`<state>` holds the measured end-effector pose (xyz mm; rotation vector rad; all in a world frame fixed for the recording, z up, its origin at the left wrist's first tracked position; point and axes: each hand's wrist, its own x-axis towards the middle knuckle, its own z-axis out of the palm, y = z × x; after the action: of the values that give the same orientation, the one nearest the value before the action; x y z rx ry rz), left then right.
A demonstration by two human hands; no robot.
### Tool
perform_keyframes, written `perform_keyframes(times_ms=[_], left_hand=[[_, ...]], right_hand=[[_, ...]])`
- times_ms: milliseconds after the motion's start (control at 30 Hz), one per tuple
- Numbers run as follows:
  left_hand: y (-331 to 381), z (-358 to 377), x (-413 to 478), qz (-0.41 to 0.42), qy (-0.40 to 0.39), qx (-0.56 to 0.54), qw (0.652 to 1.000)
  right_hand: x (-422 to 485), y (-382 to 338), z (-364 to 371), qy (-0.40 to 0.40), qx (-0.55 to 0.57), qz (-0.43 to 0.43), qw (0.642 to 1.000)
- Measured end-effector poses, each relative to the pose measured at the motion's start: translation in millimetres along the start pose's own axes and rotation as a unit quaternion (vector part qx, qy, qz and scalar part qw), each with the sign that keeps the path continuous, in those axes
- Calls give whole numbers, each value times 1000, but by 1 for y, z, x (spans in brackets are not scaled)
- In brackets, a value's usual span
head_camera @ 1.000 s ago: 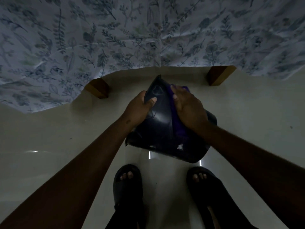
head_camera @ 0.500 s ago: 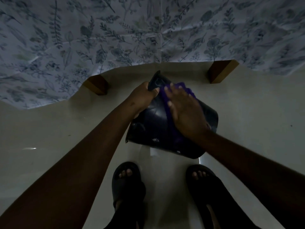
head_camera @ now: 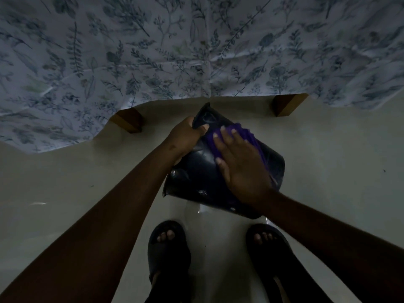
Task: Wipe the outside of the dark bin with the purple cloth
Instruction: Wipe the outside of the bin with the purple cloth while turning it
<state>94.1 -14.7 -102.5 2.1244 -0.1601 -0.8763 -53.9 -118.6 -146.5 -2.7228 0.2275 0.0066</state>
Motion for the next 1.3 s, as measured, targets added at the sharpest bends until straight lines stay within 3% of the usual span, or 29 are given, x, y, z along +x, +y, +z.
perform_keyframes(times_ms=[100, 200, 267, 400, 533, 633, 700, 767, 867, 933, 1100, 1233, 1300], left_hand=[[-5, -2, -18, 28, 7, -14, 999], [-25, 0, -54, 65, 44, 13, 997], [-37, 1, -68, 87, 65, 39, 993], [-31, -2, -53, 74, 76, 60, 993], [-13, 2, -27, 63, 66, 92, 992], [-11, 2, -20, 54, 53, 88, 993], [-11, 1, -18, 45, 56, 84, 994], [-10, 3, -18, 40, 63, 88, 993], [-6, 5, -17, 35, 76, 85, 993], [-6, 4, -15, 25, 83, 83, 993], [-3, 5, -10, 16, 82, 81, 993], [-4, 3, -11, 28, 64, 61, 996], [-7, 2, -13, 38, 62, 73, 995]], right_hand=[[38, 26, -8, 22, 85, 89, 992], [57, 52, -8, -60, 132, 152, 978], [52, 53, -7, -69, 131, 169, 974], [-1, 25, 1, 21, 80, 109, 991], [-45, -12, 13, 5, -21, 15, 1000], [-19, -6, 8, 8, -4, -2, 1000], [16, 10, 1, 23, 29, 20, 999], [44, 32, -5, 7, 84, 103, 991], [42, 41, -7, -8, 123, 163, 979], [11, 27, -4, 21, 79, 137, 987], [-44, -16, 12, 5, -27, 56, 998], [10, 1, 3, 12, 20, 32, 999], [43, 18, -1, 1, 60, 82, 995]])
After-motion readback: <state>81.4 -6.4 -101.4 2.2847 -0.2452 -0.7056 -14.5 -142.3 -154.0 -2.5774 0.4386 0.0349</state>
